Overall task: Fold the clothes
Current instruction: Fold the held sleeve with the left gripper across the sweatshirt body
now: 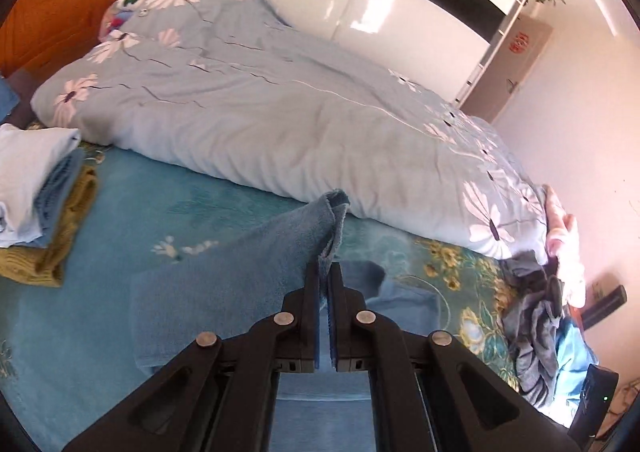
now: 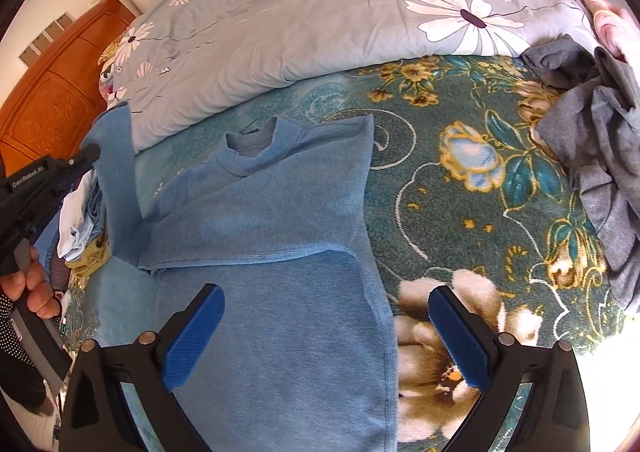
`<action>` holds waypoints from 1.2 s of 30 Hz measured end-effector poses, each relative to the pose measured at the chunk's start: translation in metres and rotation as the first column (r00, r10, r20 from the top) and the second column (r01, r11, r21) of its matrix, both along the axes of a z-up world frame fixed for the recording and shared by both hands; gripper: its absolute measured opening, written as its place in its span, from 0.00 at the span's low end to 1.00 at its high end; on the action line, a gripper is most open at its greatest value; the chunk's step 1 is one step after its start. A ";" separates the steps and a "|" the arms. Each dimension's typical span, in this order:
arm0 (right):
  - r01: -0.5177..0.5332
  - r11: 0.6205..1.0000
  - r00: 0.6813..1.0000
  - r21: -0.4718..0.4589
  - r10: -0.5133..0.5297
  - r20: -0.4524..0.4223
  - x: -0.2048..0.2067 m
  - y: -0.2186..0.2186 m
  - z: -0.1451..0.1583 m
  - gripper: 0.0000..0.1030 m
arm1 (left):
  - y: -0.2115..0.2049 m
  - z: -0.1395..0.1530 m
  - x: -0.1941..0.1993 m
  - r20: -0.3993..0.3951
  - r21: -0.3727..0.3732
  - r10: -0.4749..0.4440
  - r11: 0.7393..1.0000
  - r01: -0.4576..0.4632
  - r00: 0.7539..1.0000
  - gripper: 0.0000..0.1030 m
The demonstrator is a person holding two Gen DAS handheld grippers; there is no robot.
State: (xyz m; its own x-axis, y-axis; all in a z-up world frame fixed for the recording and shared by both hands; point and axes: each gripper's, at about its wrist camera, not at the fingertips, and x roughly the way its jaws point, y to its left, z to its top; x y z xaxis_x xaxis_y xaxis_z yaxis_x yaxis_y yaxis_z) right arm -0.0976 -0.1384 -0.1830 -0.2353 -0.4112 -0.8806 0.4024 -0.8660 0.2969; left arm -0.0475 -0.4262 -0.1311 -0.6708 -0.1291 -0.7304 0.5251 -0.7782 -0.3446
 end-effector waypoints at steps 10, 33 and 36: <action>0.068 0.998 0.998 0.002 -0.068 0.018 -0.019 0.051 -0.010 1.00 | 0.085 -0.057 -0.071 0.128 0.037 -0.240 0.971 0.238 0.962 0.03; 0.067 0.997 0.997 -0.034 -0.066 0.025 -0.041 0.020 -0.016 1.00 | 0.079 -0.068 -0.012 0.305 0.003 -0.255 0.964 0.267 0.918 0.63; 0.027 0.998 0.999 -0.058 -0.025 0.031 -0.046 -0.007 -0.020 1.00 | 0.048 -0.065 0.012 0.340 -0.009 -0.166 0.984 0.180 0.926 0.64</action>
